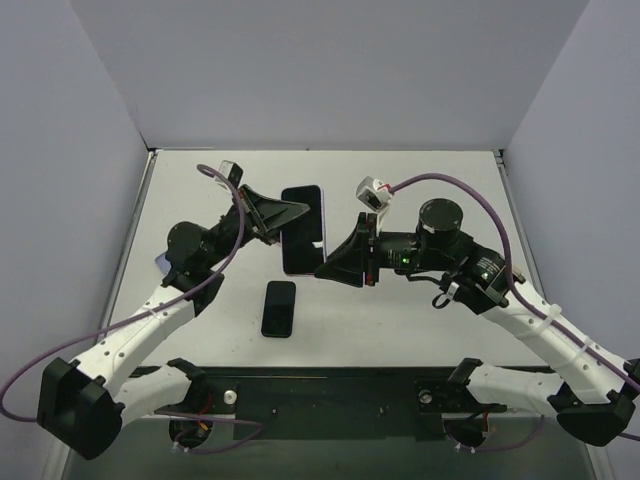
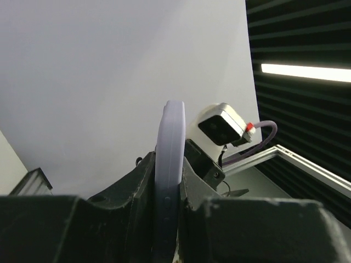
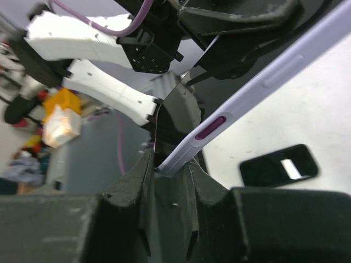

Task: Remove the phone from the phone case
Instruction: Remove the phone case from the phone.

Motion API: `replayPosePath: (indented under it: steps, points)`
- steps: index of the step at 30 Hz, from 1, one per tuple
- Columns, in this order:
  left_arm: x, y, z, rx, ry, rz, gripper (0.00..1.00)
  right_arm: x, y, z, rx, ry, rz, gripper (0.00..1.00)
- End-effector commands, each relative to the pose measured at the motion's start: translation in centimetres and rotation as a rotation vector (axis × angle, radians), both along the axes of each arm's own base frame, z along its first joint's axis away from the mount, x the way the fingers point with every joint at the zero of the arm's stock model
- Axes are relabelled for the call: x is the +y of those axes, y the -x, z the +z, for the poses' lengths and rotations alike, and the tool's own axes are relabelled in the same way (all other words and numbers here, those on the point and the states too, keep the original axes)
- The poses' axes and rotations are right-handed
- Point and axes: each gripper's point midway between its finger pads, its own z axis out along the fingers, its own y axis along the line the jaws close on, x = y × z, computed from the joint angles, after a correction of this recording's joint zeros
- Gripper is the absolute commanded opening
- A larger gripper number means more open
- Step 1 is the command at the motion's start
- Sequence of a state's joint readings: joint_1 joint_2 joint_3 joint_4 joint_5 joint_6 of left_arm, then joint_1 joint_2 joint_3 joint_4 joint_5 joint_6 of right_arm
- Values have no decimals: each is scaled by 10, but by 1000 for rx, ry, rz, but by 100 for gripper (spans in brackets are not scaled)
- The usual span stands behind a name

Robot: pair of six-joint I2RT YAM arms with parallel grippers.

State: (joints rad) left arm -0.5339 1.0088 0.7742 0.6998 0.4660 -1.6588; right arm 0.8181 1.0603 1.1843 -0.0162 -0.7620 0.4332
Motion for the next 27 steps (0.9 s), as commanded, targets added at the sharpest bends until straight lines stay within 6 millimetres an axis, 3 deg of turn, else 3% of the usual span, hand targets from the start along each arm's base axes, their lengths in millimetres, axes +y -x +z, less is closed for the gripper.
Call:
replayPosePath:
  steps: [1, 5, 11, 15, 16, 18, 20, 21, 22, 23, 24, 27]
  points:
    - [16, 22, 62, 76, 228, -235, 0, -15, -28, -72, -337, 352, -46, 0]
    - [10, 21, 51, 100, 164, -233, 0, -14, -49, -87, -478, 535, -87, 0]
    - [12, 23, 41, 122, 184, -235, 0, -14, -78, -67, -614, 618, -190, 0]
    - [13, 24, 39, 124, 190, -231, 0, -25, -110, -57, -662, 673, -407, 0]
    - [14, 25, 40, 119, 191, -231, 0, -31, -119, -46, -668, 653, -501, 0]
    - [16, 24, 41, 108, 210, -220, 0, -40, -130, -44, -597, 621, -653, 0]
    - [20, 18, 42, 81, 229, -176, 0, -44, -120, -47, -494, 601, -651, 2]
    - [23, 11, 40, 85, 226, -133, 0, -42, -113, -51, -394, 563, -651, 18]
    - [23, 6, 36, 45, 191, -76, 0, -38, -93, -60, -260, 528, -586, 32]
    - [26, -6, 28, 73, 162, -14, 0, -39, -87, -67, -186, 514, -559, 38]
    - [27, -12, 21, 39, 116, 50, 0, -32, -62, -74, -35, 453, -474, 49]
    - [42, -35, 2, 50, 18, 214, 0, -41, -35, -80, 189, 362, -416, 59]
